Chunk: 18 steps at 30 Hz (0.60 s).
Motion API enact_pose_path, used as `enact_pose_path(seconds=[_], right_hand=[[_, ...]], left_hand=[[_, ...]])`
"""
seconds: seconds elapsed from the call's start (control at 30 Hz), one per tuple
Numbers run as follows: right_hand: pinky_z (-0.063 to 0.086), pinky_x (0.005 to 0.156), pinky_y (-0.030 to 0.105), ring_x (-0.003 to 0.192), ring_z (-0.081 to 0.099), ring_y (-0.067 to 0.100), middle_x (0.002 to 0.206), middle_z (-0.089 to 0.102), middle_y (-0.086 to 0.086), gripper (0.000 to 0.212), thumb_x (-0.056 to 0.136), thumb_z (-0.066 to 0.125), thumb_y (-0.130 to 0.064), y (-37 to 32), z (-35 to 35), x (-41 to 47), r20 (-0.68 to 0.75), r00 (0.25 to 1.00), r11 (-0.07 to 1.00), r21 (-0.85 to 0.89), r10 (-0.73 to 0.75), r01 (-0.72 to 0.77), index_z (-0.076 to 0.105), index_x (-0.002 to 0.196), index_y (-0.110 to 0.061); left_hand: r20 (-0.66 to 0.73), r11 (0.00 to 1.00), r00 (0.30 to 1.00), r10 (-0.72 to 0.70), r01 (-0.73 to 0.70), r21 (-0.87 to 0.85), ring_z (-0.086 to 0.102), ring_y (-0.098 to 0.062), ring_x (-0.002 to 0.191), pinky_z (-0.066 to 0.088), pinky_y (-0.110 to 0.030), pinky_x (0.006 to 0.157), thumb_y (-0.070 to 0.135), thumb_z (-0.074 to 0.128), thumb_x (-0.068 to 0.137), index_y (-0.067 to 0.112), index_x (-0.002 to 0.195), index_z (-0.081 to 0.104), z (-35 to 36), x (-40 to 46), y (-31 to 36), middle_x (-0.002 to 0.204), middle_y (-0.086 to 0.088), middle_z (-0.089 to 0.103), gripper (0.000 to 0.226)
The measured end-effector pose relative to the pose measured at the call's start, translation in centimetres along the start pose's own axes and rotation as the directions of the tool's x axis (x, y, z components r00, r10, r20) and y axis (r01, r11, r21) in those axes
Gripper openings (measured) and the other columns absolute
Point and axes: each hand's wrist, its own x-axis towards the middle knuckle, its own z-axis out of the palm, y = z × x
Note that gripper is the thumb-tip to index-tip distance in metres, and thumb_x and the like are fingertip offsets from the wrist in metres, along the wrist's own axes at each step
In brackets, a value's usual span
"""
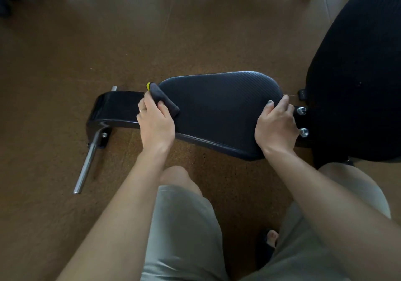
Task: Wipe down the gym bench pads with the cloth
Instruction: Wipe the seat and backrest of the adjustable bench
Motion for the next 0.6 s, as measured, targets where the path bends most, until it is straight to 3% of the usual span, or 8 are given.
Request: enact_pose_path(seconds=[0.1, 0.2, 0.33, 0.43, 0.6], right_hand=[[0.046, 0.094, 0.045, 0.132, 0.051, 0.037, 0.154, 0.042, 0.021, 0.06, 0.111, 0.025, -0.039, -0.1, -0.1, -0.1, 0.002, 1.0, 1.0, 0.009, 0.009, -0.009, 0.023, 0.159, -0.004], [0.046, 0.095, 0.044, 0.134, 0.05, 0.036, 0.155, 0.042, 0.019, 0.06, 0.111, 0.025, -0.041, 0.0, -0.2, -0.1, 0.005, 1.0, 0.999, 0.041, 0.018, -0.018, 0.022, 0.16, -0.006], [0.039, 0.084, 0.037, 0.133, 0.052, 0.034, 0.156, 0.042, 0.017, 0.058, 0.111, 0.027, -0.04, 0.3, -0.1, 0.0, 0.0, 1.0, 0.996, 0.086, 0.021, -0.021, 0.024, 0.159, -0.008], [0.033, 0.081, 0.034, 0.131, 0.053, 0.034, 0.155, 0.043, 0.016, 0.057, 0.111, 0.028, -0.04, 0.8, 0.2, 0.1, -0.005, 1.0, 0.995, 0.102, 0.018, -0.017, 0.025, 0.159, -0.009], [0.034, 0.083, 0.031, 0.129, 0.054, 0.031, 0.155, 0.044, 0.015, 0.057, 0.111, 0.029, -0.04, 1.4, 0.1, 0.4, 0.02, 1.0, 0.993, 0.116, -0.007, 0.005, 0.025, 0.16, -0.01]], left_hand=[[-0.101, 0.989, 0.993, -0.066, 0.051, -0.142, 0.036, -0.031, 0.146, 0.029, -0.038, 0.12, 0.021, 0.036, 0.111, 0.012, 0.161, 0.027, 1.1, -2.4, 0.3, 0.163, -0.01, 0.032, 0.051], [-0.198, 0.931, 0.953, -0.231, 0.157, -0.33, 0.03, -0.024, 0.15, 0.023, -0.021, 0.114, 0.019, 0.036, 0.112, 0.016, 0.163, 0.022, 2.8, -5.0, 1.3, 0.168, -0.006, 0.024, 0.053], [-0.232, 0.807, 0.88, -0.414, 0.238, -0.541, 0.011, -0.02, 0.158, 0.011, -0.022, 0.124, 0.016, 0.039, 0.11, 0.018, 0.165, 0.007, 6.4, -9.7, 4.8, 0.172, -0.004, 0.008, 0.064], [-0.203, 0.764, 0.87, -0.45, 0.258, -0.592, 0.0, -0.015, 0.159, -0.004, -0.005, 0.116, 0.013, 0.04, 0.11, 0.016, 0.165, -0.002, 8.9, -12.6, 7.6, 0.173, -0.002, -0.002, 0.069], [-0.262, 0.775, 0.852, -0.454, 0.232, -0.588, 0.004, -0.015, 0.158, -0.005, 0.006, 0.106, 0.01, 0.042, 0.108, 0.012, 0.164, 0.001, 7.9, -10.3, 6.8, 0.173, -0.004, 0.005, 0.07]])
